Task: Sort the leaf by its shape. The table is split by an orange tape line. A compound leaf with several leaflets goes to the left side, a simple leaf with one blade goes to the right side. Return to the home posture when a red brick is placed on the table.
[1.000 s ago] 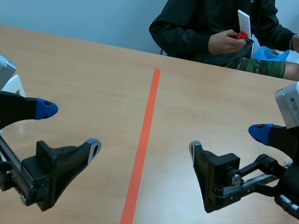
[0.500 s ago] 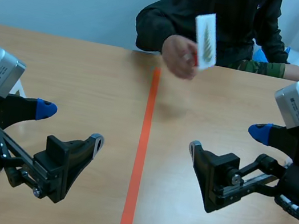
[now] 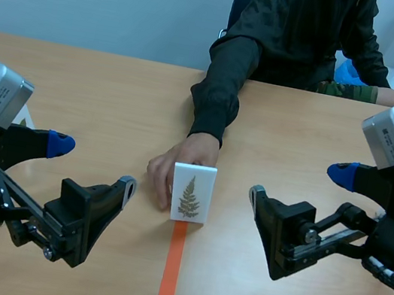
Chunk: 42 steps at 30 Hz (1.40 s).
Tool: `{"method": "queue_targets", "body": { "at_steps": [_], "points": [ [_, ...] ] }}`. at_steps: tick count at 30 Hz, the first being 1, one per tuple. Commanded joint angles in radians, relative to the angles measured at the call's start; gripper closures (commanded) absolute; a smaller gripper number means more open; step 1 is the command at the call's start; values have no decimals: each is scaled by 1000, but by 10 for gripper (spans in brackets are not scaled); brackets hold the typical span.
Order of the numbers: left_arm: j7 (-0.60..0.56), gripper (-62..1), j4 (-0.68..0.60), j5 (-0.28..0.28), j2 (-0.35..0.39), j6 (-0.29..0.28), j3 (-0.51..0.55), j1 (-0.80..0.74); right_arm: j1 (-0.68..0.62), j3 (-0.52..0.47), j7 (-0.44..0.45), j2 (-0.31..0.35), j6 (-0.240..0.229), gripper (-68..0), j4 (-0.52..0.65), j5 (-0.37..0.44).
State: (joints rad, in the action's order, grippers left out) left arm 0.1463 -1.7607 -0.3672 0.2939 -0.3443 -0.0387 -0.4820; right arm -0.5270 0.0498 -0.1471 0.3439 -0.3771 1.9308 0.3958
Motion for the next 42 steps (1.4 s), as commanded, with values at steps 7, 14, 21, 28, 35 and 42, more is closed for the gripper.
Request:
{"method": "queue_targets", "body": {
  "at_steps": [7,14,21,28,35,42],
  "points": [
    [-15,-623,-15,-11,3,-8,5,3,12,-5,18,11,4,-679,4,7],
    [-15,-623,-15,-11,3,-9,5,3,12,-5,19,11,3,-679,-3,-8],
    [-18,-623,-15,-11,3,-9,5,3,87,11,27,13,-10,-679,-96,-8],
    [-18,-623,-15,-10,3,-9,5,3,238,99,71,13,-62,-679,-275,-25],
    [-18,-623,-15,-10,3,-8,5,3,380,248,217,13,-69,-679,-481,-171],
    [-18,-623,-15,-10,3,-8,5,3,504,372,368,-32,-64,-679,-689,-330]
  ]
}}
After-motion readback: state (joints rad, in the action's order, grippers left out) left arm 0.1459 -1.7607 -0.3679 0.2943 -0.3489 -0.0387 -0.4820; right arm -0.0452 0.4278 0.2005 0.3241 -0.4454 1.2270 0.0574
